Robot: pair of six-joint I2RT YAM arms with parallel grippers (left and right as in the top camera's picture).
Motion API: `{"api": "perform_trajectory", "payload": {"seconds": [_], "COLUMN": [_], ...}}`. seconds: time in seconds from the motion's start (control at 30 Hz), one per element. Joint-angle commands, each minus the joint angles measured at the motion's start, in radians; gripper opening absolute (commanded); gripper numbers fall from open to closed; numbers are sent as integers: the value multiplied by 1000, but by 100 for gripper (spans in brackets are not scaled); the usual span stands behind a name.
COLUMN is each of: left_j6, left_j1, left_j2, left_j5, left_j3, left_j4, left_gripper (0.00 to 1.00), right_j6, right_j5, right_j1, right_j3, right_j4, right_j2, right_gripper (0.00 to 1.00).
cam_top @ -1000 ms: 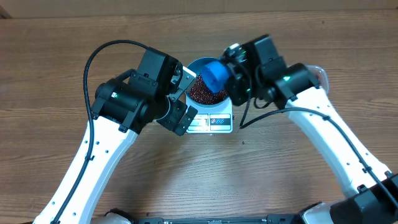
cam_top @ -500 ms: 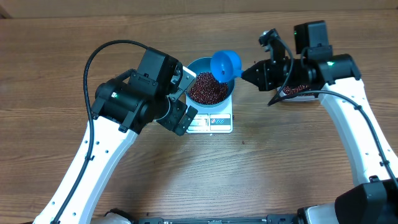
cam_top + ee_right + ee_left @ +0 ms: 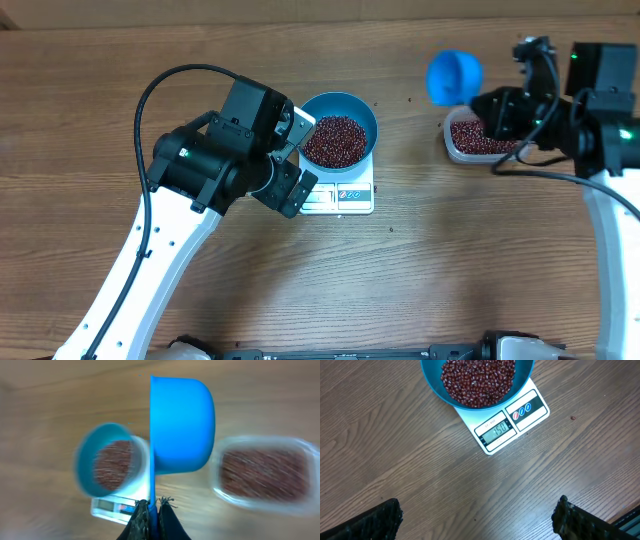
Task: Scoop item into bowl and weigh 150g on scale
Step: 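Move the scoop back over the bean tub with the right gripper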
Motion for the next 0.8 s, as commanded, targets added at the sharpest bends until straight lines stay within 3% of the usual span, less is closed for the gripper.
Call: {"api": "perform_trajectory", "payload": {"seconds": [0.0, 0.13, 0.43, 0.77], "left_j6": [16, 16, 16, 16], "left_j1": [4, 4, 4, 4], "left_j2": [-3, -3, -3, -3], "left_j5": [11, 11, 11, 11], "left_j3": [-2, -2, -2, -2], "left_j4": [0, 0, 0, 0], "left_gripper": [99, 100, 99, 100], "right_j6": [94, 160, 162, 147], "right_j5": [332, 519, 644, 791], "right_j1": [-5, -5, 16, 152], "right_j3": [21, 19, -8, -9], "right_j4": [-45, -66, -74, -103], "right_j2": [1, 10, 11, 48], "right_gripper": [4, 4, 4, 4]}}
